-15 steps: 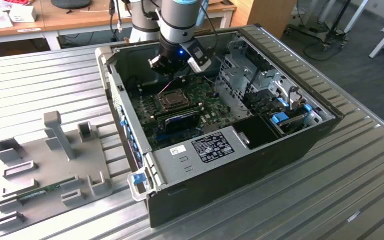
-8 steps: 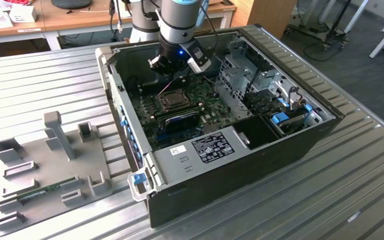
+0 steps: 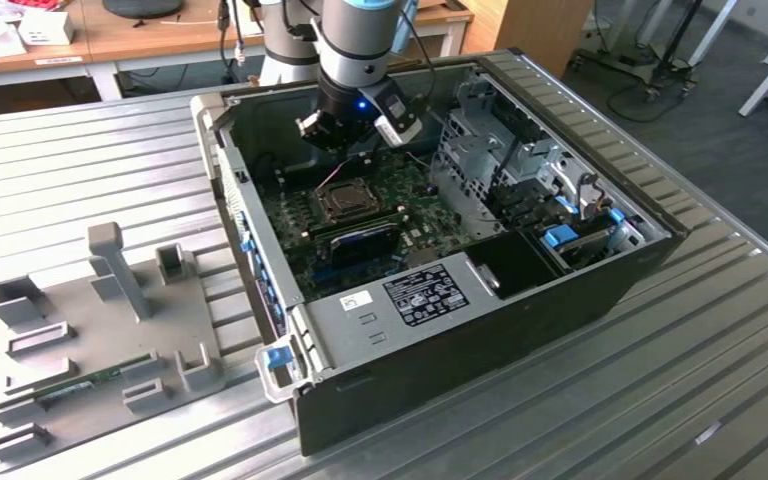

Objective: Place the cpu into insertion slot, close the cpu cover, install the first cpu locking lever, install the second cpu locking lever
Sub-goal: 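Install the first cpu locking lever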

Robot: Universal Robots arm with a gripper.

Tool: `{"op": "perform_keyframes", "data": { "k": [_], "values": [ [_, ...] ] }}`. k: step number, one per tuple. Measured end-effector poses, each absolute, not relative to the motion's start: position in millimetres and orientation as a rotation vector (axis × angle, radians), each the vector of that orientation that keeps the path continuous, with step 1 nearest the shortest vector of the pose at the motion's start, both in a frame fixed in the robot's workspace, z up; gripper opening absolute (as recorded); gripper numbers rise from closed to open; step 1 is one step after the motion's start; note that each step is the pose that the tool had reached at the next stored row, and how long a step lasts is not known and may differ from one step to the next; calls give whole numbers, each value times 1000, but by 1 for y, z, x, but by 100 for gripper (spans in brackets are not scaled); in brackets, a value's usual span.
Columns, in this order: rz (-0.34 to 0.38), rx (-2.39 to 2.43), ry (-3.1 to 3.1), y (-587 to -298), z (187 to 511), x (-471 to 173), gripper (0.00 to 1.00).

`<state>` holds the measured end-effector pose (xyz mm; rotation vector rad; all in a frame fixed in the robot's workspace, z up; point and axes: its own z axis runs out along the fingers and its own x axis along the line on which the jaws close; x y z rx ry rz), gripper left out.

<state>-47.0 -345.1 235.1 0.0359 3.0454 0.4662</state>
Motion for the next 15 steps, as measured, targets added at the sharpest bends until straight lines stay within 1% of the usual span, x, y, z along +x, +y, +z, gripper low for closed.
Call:
{"op": "perform_keyframes", "data": {
  "k": [15],
  "values": [
    [466,55,3043,-345,233,-51,10]
  ]
}}
